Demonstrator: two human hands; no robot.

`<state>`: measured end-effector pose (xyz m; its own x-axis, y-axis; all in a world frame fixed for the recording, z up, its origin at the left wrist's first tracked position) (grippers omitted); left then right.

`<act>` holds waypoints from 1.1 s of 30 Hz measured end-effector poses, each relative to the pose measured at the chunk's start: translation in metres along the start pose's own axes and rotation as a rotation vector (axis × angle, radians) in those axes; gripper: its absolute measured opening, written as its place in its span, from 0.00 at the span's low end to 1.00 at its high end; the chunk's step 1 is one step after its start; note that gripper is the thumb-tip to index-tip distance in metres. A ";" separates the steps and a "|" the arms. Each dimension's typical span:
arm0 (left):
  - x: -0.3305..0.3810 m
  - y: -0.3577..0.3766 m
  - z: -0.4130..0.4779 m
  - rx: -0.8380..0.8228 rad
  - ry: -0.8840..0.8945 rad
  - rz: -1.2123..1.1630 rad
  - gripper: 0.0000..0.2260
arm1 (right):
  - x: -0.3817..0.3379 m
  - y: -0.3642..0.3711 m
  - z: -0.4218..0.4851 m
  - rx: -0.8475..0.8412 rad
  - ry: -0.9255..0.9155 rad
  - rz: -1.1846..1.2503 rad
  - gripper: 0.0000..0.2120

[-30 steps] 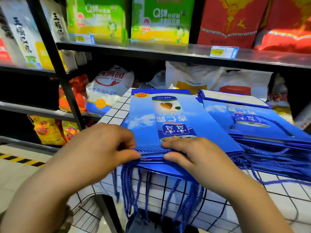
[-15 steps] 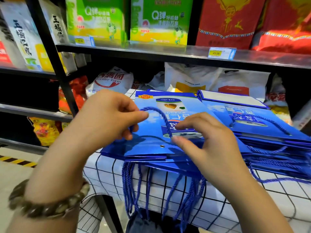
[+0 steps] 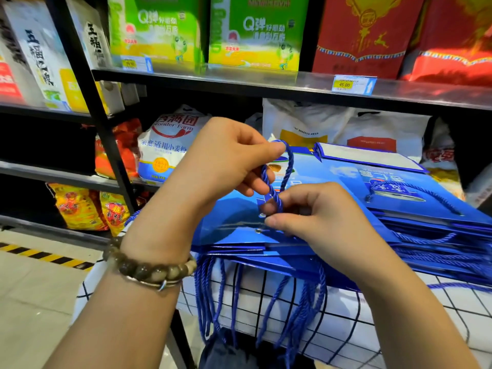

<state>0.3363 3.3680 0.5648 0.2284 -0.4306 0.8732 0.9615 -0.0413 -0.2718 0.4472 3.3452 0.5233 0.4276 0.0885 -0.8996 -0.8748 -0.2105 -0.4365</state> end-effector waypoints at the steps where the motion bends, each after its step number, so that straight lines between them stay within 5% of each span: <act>1: -0.004 -0.001 0.000 0.012 -0.011 -0.004 0.11 | 0.002 -0.002 0.000 0.004 0.015 0.047 0.08; 6: -0.017 -0.008 -0.003 0.062 -0.038 0.092 0.04 | -0.002 -0.005 0.001 -0.028 0.061 0.160 0.11; 11: -0.013 -0.041 -0.034 0.146 0.088 0.496 0.19 | 0.000 -0.004 0.007 -0.020 0.038 0.084 0.14; 21: -0.035 -0.019 -0.069 -0.193 0.050 0.744 0.28 | 0.002 0.008 0.013 -0.025 0.021 -0.010 0.13; 26: -0.038 -0.019 -0.068 -0.209 0.025 0.754 0.24 | 0.004 0.013 0.015 -0.038 0.012 -0.138 0.11; 31: -0.039 -0.024 -0.067 -0.162 -0.006 0.673 0.04 | -0.002 0.023 0.016 -0.037 -0.099 -0.483 0.16; 33: -0.036 -0.025 -0.065 -0.121 0.013 0.689 0.06 | -0.006 0.028 0.013 -0.096 -0.144 -0.590 0.16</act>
<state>0.2938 3.3261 0.5144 0.7774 -0.4052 0.4812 0.5743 0.1451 -0.8057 0.4175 3.3511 0.5166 0.7924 0.3457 -0.5026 -0.4730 -0.1722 -0.8641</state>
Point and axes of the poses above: each hand's wrist, its own z-axis towards the middle knuckle, its own y-axis out of the palm, x = y × z, the point moved 8 cm from there along z, towards the middle knuckle, and after that the axes turned 13 degrees about y, right-handed, at the moved point
